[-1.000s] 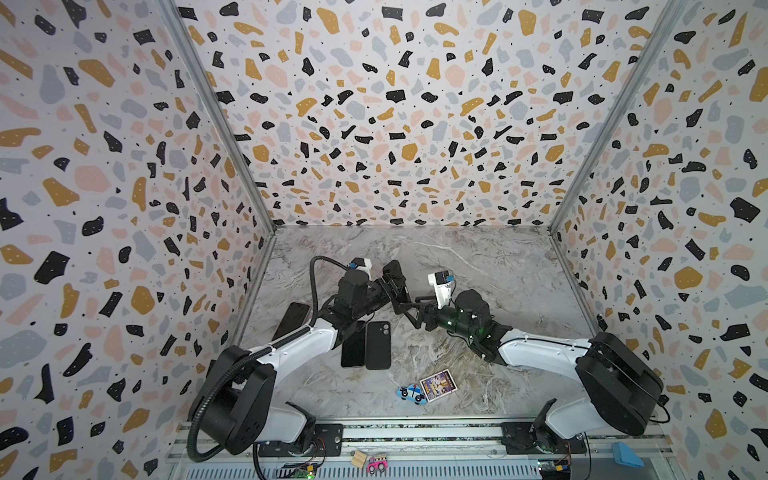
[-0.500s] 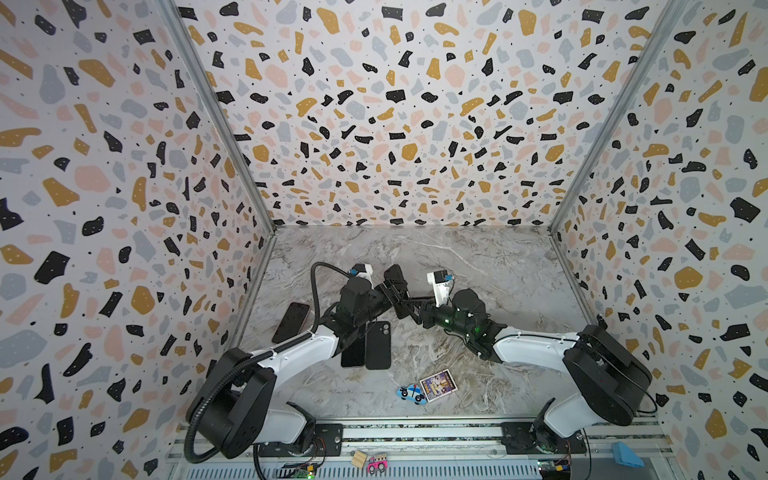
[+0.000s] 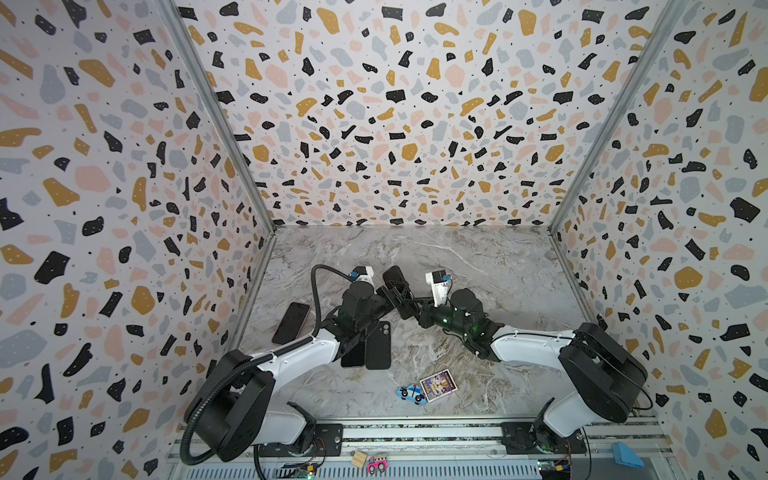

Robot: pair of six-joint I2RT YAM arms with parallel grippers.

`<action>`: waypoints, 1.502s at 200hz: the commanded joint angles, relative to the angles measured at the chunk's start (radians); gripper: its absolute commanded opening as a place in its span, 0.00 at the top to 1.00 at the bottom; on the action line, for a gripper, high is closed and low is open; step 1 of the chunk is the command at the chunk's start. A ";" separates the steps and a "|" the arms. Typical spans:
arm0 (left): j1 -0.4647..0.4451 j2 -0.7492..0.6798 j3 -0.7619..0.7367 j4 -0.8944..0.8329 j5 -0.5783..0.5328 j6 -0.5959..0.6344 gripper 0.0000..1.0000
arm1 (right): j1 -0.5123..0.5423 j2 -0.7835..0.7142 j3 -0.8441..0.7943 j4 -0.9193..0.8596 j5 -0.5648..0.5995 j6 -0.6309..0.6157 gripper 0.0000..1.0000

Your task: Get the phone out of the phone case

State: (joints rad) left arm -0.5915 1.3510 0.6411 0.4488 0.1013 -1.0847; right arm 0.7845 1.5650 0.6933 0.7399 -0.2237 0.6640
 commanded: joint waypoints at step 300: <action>0.070 -0.017 -0.063 0.721 0.734 0.272 0.03 | -0.326 -0.478 -0.004 -0.297 -0.724 -0.101 1.00</action>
State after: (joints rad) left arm -0.5316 1.3354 0.5728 0.9993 0.7700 -0.7753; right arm 0.4618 1.1366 0.6884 0.4381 -0.9039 0.6041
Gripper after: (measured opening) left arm 0.985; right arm 0.133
